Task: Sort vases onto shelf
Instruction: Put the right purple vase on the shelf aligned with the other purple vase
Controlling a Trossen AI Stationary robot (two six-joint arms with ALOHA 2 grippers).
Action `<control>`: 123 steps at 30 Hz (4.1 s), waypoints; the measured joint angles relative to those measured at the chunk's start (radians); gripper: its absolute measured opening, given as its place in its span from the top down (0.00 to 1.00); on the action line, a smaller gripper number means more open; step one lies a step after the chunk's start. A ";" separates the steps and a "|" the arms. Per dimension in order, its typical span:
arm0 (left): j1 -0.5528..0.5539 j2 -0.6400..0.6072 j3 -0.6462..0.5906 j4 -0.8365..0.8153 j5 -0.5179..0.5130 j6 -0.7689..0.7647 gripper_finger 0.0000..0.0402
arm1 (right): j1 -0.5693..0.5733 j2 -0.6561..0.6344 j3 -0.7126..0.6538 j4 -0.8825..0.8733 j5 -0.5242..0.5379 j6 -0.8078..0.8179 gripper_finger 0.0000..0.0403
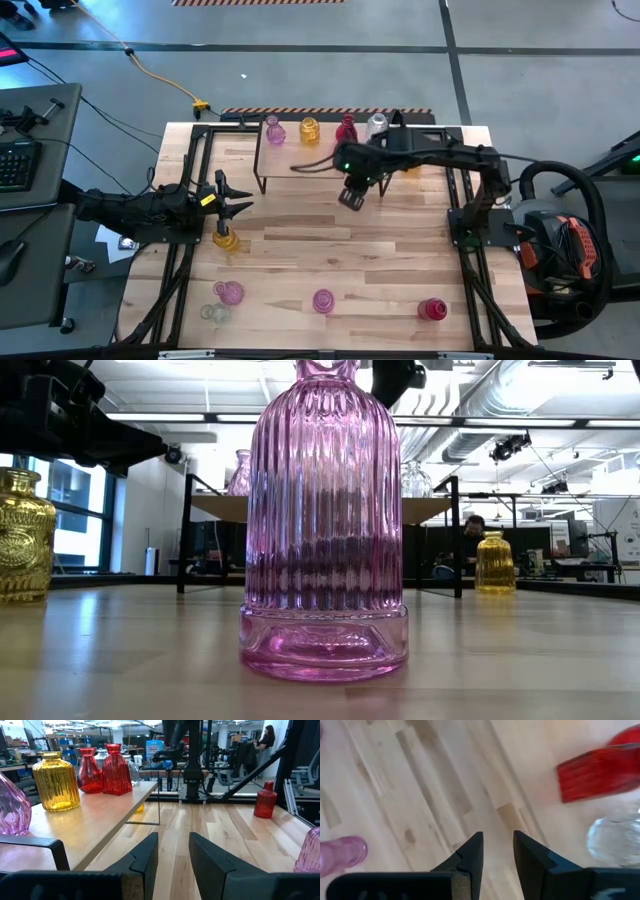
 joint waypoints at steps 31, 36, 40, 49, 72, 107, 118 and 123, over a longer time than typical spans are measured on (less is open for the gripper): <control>0.000 0.004 0.000 0.000 0.000 0.000 0.75 | 0.308 0.208 0.000 0.134 -0.009 0.115 0.78; 0.000 0.004 0.000 0.000 0.000 0.000 0.75 | 0.340 0.227 0.000 0.180 -0.002 0.114 0.78; 0.000 0.004 0.000 0.000 0.000 0.000 0.75 | 0.361 0.232 0.000 0.190 0.013 0.101 0.78; 0.000 0.004 0.000 0.000 0.000 0.000 0.75 | 0.479 0.187 0.000 0.105 0.215 0.084 0.78; 0.000 0.005 0.000 0.000 0.000 0.000 0.75 | 0.544 -0.517 -0.826 0.714 0.346 0.014 0.78; 0.000 0.005 0.000 0.000 0.000 0.000 0.75 | 0.570 -1.297 -2.003 1.706 0.444 -0.183 0.78; 0.000 0.005 0.000 0.000 0.000 0.000 0.75 | 0.570 -1.297 -2.003 1.706 0.460 -0.182 0.78; 0.000 0.005 0.000 0.000 0.000 0.000 0.75 | 0.570 -1.296 -2.003 1.706 0.453 -0.179 0.78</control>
